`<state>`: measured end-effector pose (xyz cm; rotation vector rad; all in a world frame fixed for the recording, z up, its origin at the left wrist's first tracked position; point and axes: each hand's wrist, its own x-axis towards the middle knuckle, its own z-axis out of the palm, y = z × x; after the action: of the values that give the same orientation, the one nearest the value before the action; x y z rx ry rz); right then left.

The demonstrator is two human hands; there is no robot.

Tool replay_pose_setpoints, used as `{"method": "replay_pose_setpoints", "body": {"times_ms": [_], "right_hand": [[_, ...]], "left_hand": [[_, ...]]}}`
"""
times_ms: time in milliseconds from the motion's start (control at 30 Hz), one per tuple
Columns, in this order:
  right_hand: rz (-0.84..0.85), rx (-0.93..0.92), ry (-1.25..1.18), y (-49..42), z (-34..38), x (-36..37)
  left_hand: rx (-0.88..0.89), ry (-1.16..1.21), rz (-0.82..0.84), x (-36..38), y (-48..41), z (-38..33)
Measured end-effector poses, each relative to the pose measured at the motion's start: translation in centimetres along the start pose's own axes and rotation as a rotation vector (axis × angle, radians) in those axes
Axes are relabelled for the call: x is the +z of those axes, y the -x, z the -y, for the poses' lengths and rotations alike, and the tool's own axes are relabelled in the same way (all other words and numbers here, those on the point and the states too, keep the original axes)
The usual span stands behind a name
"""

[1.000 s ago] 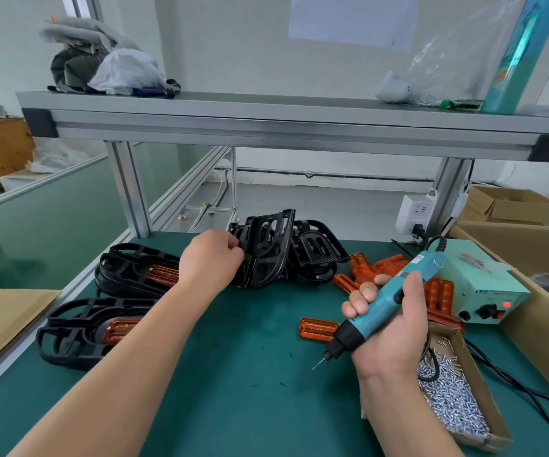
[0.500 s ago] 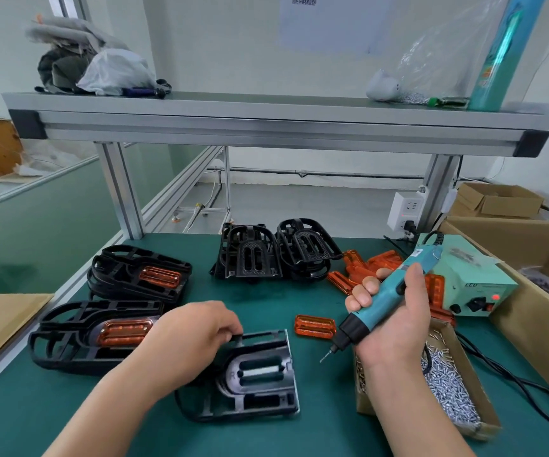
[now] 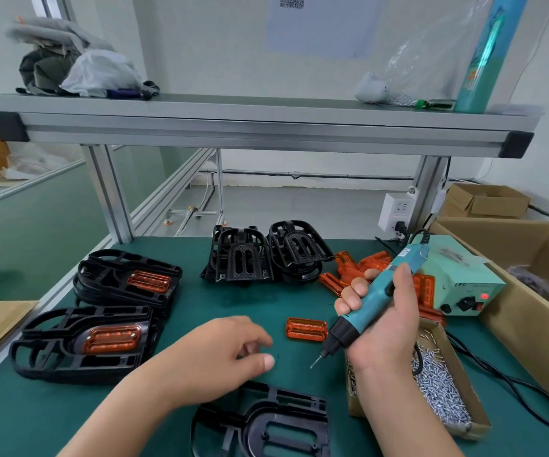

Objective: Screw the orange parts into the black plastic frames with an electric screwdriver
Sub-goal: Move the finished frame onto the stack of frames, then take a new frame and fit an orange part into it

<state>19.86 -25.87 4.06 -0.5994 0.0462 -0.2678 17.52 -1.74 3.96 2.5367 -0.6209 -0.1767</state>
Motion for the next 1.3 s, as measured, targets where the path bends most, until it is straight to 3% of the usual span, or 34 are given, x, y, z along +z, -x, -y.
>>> {"method": "replay_pose_setpoints", "body": {"times_ms": [167,300,433,667,833,1300], "right_hand": [[0.035,0.000,-0.004,-0.2,-0.4,-0.4],[0.038,0.005,-0.006,-0.3,-0.4,-0.5],[0.031,0.006,-0.001,-0.3,-0.4,-0.5],[0.045,0.000,0.003,-0.2,-0.6,-0.6],[0.048,-0.002,0.007,-0.1,-0.6,-0.6],[0.005,-0.049,0.107,1.1,0.0,0.8]], "left_hand": [[0.122,-0.132,-0.049,1.8,-4.2,-1.0],[0.127,-0.216,0.023,2.9,-6.8,-1.2],[0.112,-0.299,-0.007,2.9,-7.2,-1.0],[0.117,-0.168,-0.082,3.1,-5.2,-0.5],[0.062,-0.231,-0.100,3.2,-5.3,-1.4],[0.183,-0.059,-0.080,0.3,1.0,-0.4]]}}
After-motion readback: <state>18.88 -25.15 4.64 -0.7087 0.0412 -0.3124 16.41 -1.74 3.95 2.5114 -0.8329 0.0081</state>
